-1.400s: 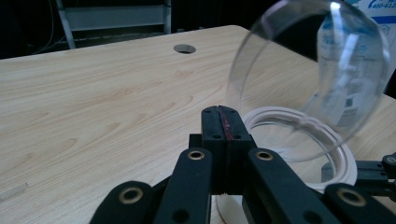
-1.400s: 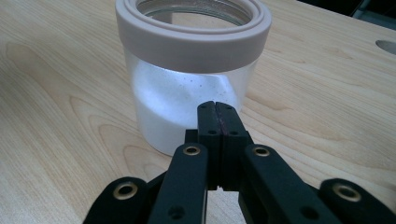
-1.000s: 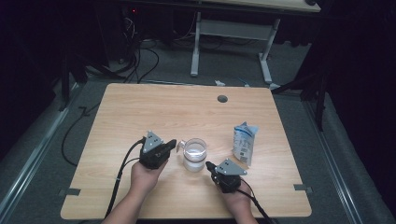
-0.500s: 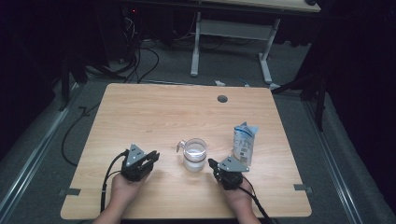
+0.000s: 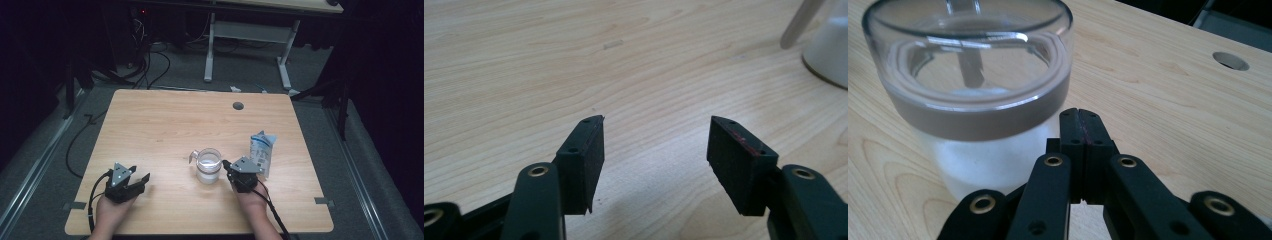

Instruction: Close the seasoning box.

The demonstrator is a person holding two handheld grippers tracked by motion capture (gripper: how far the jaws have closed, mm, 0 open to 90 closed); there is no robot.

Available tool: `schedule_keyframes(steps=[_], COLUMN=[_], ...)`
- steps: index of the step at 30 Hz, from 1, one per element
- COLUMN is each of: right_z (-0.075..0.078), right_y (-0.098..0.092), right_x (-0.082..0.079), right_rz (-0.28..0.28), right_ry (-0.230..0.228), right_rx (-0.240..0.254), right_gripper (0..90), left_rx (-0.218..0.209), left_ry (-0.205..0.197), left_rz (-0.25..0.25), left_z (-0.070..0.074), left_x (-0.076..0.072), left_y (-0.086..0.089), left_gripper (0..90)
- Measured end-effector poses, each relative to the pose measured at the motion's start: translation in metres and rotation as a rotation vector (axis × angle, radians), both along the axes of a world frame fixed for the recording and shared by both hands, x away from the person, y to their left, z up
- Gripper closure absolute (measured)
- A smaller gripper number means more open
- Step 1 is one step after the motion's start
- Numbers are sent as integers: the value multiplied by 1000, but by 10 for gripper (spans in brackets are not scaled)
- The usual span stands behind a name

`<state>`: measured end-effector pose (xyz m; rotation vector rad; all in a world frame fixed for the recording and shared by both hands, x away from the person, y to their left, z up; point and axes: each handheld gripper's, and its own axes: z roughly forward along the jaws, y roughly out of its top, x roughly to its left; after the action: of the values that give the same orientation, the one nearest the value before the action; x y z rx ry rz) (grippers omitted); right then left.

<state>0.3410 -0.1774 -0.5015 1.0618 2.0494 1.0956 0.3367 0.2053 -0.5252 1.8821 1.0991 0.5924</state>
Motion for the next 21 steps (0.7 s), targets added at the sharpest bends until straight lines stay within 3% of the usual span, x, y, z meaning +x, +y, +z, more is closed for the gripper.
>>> schedule_keyframes(steps=[6, 12, 21], right_z=[3, 3, 3], right_y=[1, 2, 5], right_x=[6, 6, -10], right_rz=[-9, -6, 21], right_ry=[-10, -5, -22], right_rx=[18, 17, 22], right_gripper=[900, 900, 900], left_rx=[-58, -68, -59], left_ry=[-4, -8, -15], left_rz=[13, 25, 27], left_z=[1, 3, 2], left_x=[0, 1, 1], left_y=[7, 11, 10], left_gripper=[369, 372, 371])
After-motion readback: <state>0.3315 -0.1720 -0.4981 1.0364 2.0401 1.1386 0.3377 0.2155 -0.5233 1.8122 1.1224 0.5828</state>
